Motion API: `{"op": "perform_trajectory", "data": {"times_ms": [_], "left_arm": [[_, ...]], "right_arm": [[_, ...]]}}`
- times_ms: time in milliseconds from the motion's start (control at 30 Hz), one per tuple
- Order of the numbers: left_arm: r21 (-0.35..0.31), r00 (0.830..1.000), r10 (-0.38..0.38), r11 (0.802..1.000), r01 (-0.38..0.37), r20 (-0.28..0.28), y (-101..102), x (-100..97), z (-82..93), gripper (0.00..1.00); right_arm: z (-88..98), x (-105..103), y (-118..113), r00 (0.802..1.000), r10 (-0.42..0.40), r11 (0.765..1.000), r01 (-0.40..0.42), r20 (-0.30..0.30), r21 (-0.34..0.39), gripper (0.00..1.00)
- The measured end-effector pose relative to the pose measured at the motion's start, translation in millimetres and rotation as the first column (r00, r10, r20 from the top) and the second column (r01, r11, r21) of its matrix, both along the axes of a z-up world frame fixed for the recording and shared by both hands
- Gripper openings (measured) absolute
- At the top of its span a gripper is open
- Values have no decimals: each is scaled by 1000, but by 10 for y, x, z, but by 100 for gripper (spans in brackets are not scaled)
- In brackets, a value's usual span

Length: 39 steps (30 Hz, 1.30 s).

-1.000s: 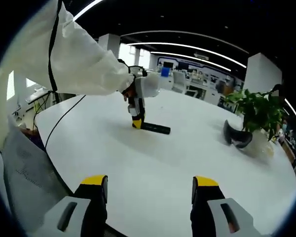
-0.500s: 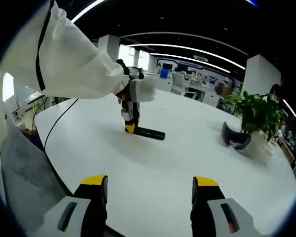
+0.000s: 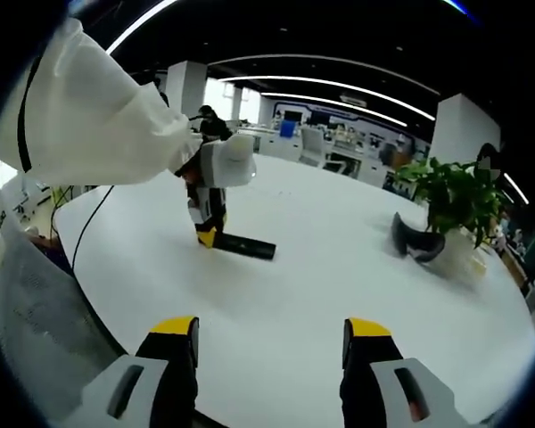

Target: Press the specified remote control buttons in sequence, fully releasing each button before pressing the next.

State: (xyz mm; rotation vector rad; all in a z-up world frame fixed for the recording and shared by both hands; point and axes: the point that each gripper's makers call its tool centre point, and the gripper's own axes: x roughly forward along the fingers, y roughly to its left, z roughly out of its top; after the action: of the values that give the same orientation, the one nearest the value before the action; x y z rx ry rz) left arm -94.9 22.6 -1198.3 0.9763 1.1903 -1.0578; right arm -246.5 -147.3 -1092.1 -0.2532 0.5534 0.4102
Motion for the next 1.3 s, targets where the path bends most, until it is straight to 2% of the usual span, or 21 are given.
{"op": "perform_trajectory", "data": {"times_ms": [100, 333, 500, 633, 767, 900, 1033, 1300], "left_arm": [[0, 1000, -1, 1000, 1, -1, 10, -92, 0, 23], [2, 1000, -21, 1000, 21, -10, 64, -458, 6, 23], [-11, 1000, -21, 1000, 20, -7, 101, -653, 2, 23], [-30, 1000, 8, 1000, -9, -9, 121, -793, -3, 23], [-25, 1000, 4, 1000, -4, -10, 122, -943, -12, 23], [-2, 1000, -15, 1000, 15, -8, 134, -1106, -13, 23], [-19, 1000, 9, 1000, -9, -7, 157, -1239, 2, 23], [-33, 1000, 9, 999, -10, -4, 177, -1498, 1, 23]], "right_arm": [[3, 3, -20, 1000, -8, 1000, 8, 1, 0, 62], [-14, -2, -47, 1000, -21, 1000, 20, -12, -3, 54], [-60, -12, -78, 999, -32, 999, 32, -38, -9, 46], [-100, -25, -70, 998, -25, 1000, 24, -60, -15, 41], [-120, -34, -81, 997, -29, 999, 27, -77, -18, 35], [-168, -42, -101, 994, -39, 999, 37, -103, -24, 33], [-197, -66, -98, 991, -37, 999, 33, -126, -32, 27], [-228, -85, -131, 988, -55, 998, 49, -145, -40, 23]]}}
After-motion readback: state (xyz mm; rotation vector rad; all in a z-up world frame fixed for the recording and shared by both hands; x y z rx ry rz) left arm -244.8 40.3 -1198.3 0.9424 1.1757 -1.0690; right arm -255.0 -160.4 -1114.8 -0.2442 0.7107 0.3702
